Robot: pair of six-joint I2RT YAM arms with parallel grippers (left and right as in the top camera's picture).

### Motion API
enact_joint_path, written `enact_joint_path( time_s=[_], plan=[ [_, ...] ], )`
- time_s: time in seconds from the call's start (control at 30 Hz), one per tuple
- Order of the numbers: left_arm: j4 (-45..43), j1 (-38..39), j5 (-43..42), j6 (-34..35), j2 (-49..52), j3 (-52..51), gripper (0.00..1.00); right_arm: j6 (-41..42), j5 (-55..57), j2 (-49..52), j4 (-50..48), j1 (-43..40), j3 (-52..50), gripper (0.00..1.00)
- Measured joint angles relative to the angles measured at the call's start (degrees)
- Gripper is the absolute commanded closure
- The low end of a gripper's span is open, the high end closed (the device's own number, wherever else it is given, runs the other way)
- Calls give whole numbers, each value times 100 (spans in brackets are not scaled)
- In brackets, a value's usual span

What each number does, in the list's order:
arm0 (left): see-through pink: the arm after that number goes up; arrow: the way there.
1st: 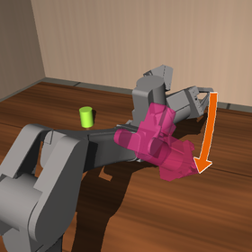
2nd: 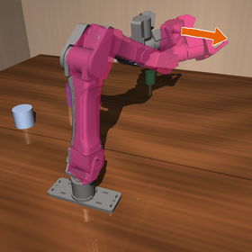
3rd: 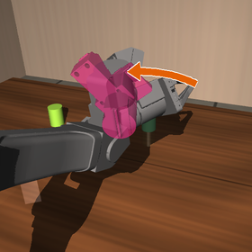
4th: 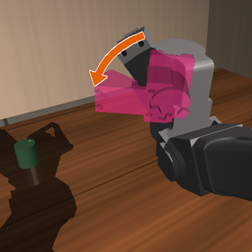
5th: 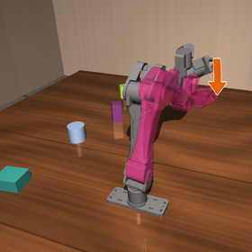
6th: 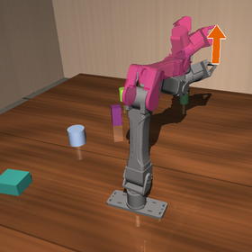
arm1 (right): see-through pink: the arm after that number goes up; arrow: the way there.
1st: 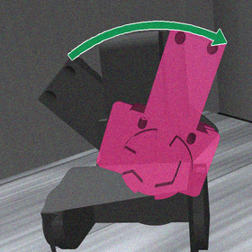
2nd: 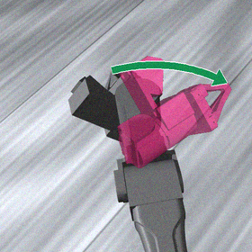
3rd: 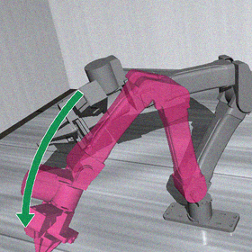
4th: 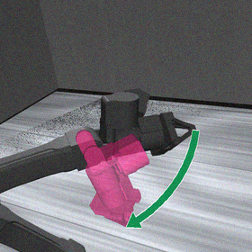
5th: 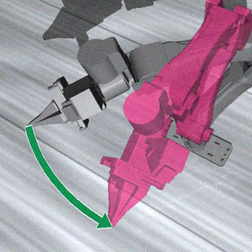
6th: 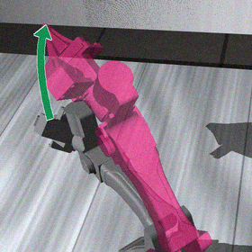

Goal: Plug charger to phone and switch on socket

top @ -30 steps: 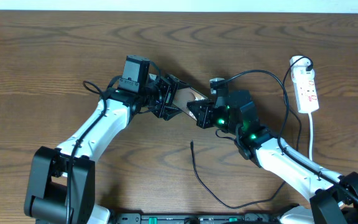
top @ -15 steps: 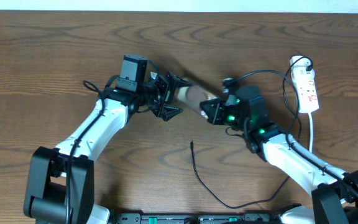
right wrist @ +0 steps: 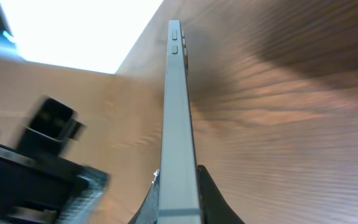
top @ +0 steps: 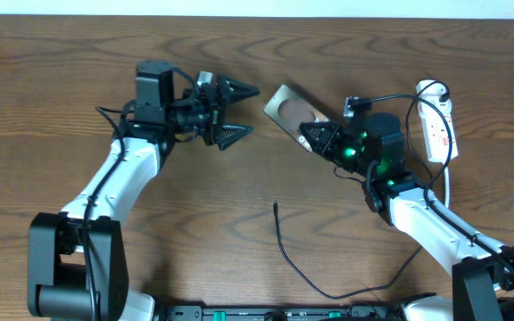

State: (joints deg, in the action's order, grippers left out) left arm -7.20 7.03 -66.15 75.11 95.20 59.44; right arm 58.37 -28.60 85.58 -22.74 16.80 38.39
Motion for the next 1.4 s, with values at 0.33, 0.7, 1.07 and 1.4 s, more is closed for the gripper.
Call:
enact_joint_path(
  time_s=[0.33,0.7,1.07,1.4],
  plan=[
    [-992,-356,-101,-13,-2,0,7,2986,-96,0,-901,0,0,99],
    [-1449,-354,334,2,-2,0,7,4686,208,2,-2127,702,0,99],
    [-1628,-352,831,179,-2,0,9,5025,1132,4,-2422,1370,0,99],
    [-2000,-76,1167,308,-2,0,9,5075,2234,4,-2684,1825,0,98]
  ],
)
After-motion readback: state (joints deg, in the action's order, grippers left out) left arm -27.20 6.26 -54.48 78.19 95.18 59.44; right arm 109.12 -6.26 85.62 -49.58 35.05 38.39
